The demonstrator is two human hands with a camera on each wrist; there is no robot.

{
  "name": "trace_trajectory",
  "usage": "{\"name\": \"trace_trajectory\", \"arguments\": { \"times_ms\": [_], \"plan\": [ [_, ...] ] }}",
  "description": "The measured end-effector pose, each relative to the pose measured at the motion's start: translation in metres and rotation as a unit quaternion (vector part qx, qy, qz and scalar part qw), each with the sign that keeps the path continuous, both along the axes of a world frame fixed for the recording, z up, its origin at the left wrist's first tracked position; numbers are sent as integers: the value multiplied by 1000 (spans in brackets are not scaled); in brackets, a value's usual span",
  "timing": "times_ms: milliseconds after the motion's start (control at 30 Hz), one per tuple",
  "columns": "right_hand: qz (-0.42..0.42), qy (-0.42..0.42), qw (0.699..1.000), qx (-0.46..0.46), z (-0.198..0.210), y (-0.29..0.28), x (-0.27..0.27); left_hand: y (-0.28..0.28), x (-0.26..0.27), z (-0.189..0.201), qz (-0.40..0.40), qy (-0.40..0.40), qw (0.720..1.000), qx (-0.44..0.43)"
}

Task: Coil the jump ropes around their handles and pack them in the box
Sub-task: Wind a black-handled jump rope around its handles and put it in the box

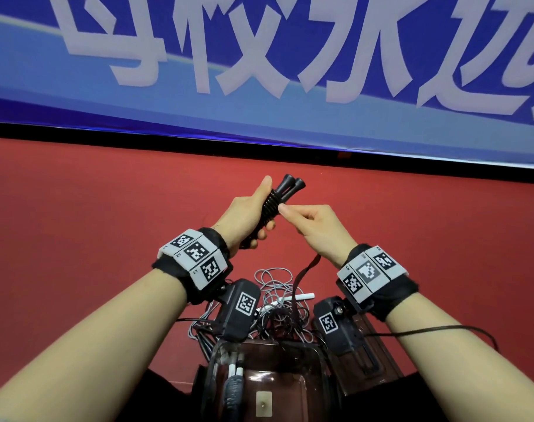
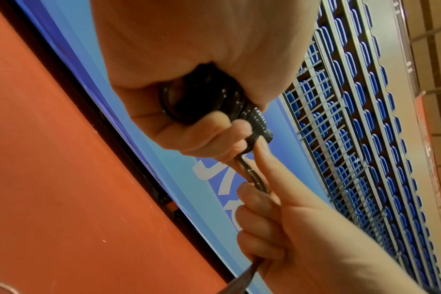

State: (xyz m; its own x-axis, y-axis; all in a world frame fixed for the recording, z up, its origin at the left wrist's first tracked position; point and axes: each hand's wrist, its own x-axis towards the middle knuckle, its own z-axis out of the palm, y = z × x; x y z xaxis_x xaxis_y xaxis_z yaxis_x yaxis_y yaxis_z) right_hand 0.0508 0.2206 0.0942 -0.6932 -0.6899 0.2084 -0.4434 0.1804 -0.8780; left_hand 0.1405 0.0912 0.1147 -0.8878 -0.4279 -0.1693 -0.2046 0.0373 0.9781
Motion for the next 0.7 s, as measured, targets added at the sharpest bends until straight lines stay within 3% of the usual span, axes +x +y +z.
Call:
{"name": "trace_trajectory", "arguments": {
  "times_ms": [133, 267, 533, 700],
  "plan": [
    [4, -21, 1000, -4, 3, 3, 3, -4, 3, 0, -25, 13, 999, -30],
    [-3, 8, 1000, 2, -4, -2, 0, -7, 2, -6, 3, 47, 996, -69],
    [-29, 199, 968, 150, 10, 7, -7, -17, 1, -11, 50, 60, 988, -130],
    [-80, 404, 899, 146, 9, 10, -1, -20, -2, -13, 32, 40, 989, -137]
  ]
}}
